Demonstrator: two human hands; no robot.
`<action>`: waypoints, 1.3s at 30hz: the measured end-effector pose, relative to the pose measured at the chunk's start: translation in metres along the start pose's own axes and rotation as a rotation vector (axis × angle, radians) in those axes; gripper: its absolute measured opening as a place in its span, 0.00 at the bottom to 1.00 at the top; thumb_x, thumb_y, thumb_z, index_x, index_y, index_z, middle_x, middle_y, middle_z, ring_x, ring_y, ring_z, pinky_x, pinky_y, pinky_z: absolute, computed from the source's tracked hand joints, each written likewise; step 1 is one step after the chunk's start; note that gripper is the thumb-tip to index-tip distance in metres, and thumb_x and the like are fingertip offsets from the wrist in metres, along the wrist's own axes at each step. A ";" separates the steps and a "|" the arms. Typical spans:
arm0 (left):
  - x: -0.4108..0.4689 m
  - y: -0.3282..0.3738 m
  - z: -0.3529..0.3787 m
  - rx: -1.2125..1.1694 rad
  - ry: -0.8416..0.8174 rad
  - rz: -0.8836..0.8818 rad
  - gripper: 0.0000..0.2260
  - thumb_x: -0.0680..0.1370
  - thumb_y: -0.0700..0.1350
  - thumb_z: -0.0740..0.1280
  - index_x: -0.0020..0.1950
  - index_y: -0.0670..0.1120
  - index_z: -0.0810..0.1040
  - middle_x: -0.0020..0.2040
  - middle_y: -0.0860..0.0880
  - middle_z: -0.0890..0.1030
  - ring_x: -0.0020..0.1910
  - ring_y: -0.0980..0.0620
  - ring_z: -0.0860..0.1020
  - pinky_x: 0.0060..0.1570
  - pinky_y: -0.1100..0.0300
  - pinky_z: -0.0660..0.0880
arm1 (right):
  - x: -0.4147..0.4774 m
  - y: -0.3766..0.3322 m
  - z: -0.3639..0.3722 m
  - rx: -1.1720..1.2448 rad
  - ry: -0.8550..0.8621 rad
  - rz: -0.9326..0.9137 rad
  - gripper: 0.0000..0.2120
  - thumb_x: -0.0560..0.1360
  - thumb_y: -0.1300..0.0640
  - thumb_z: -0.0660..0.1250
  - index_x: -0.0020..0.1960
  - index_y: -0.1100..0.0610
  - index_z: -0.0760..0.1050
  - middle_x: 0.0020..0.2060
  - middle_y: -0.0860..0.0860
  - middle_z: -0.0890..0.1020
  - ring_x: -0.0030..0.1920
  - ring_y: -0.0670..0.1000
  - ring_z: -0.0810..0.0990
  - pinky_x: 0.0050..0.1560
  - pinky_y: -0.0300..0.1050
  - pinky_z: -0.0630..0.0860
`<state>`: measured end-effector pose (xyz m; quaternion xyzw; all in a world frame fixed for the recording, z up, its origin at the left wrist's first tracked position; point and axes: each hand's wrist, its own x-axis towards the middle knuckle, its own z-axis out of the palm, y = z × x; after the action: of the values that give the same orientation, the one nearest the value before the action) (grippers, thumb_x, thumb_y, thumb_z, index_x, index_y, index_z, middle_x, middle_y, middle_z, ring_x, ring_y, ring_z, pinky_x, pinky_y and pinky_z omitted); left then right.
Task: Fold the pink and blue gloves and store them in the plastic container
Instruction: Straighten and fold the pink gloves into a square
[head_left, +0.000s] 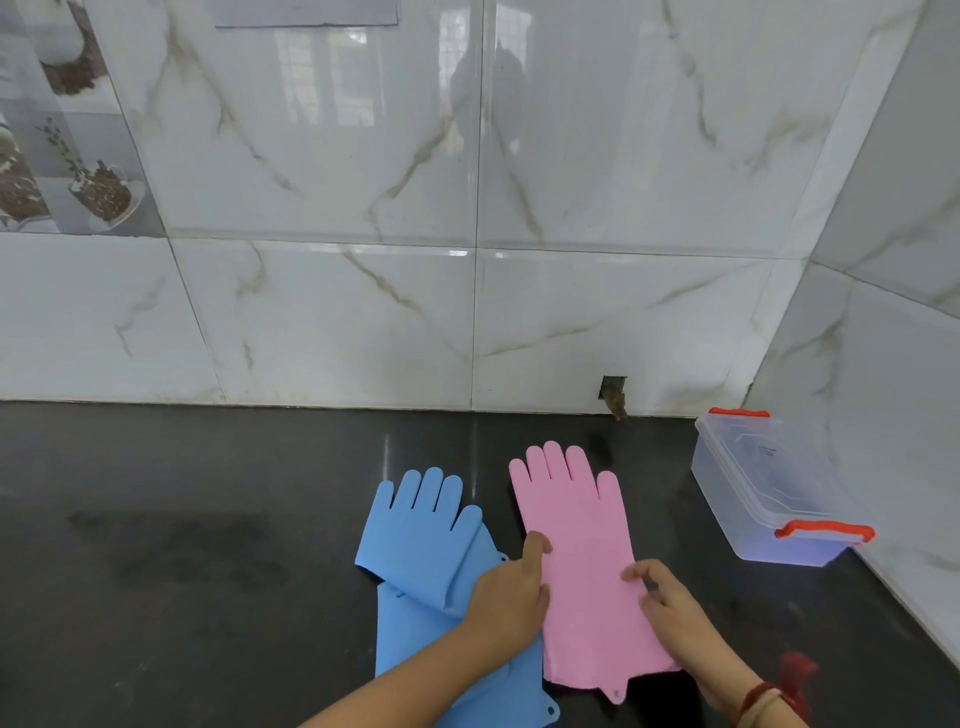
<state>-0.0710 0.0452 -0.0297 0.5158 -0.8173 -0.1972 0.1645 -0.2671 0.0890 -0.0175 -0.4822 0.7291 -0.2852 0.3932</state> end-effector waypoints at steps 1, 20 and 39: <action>-0.002 -0.006 -0.002 -0.007 -0.014 0.024 0.13 0.81 0.43 0.56 0.65 0.49 0.62 0.38 0.49 0.72 0.35 0.50 0.70 0.38 0.58 0.69 | -0.004 0.002 -0.001 0.056 -0.044 0.027 0.17 0.77 0.68 0.50 0.49 0.54 0.75 0.48 0.54 0.79 0.39 0.51 0.76 0.36 0.41 0.72; -0.010 -0.044 -0.034 -0.037 -0.418 0.280 0.22 0.74 0.58 0.68 0.65 0.52 0.75 0.58 0.52 0.69 0.45 0.54 0.74 0.47 0.64 0.72 | -0.015 0.012 -0.011 -0.111 0.076 -0.230 0.20 0.75 0.45 0.63 0.33 0.60 0.69 0.38 0.53 0.76 0.36 0.45 0.74 0.41 0.41 0.72; 0.004 -0.025 -0.003 0.025 -0.006 -0.001 0.20 0.80 0.55 0.58 0.30 0.50 0.59 0.27 0.52 0.65 0.29 0.53 0.66 0.29 0.62 0.60 | 0.018 0.002 0.020 -0.438 0.394 -0.155 0.20 0.80 0.44 0.47 0.41 0.52 0.71 0.35 0.46 0.79 0.34 0.45 0.77 0.33 0.40 0.71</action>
<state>-0.0515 0.0307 -0.0391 0.5175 -0.8201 -0.1884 0.1556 -0.2552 0.0725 -0.0353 -0.5450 0.7966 -0.2382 0.1079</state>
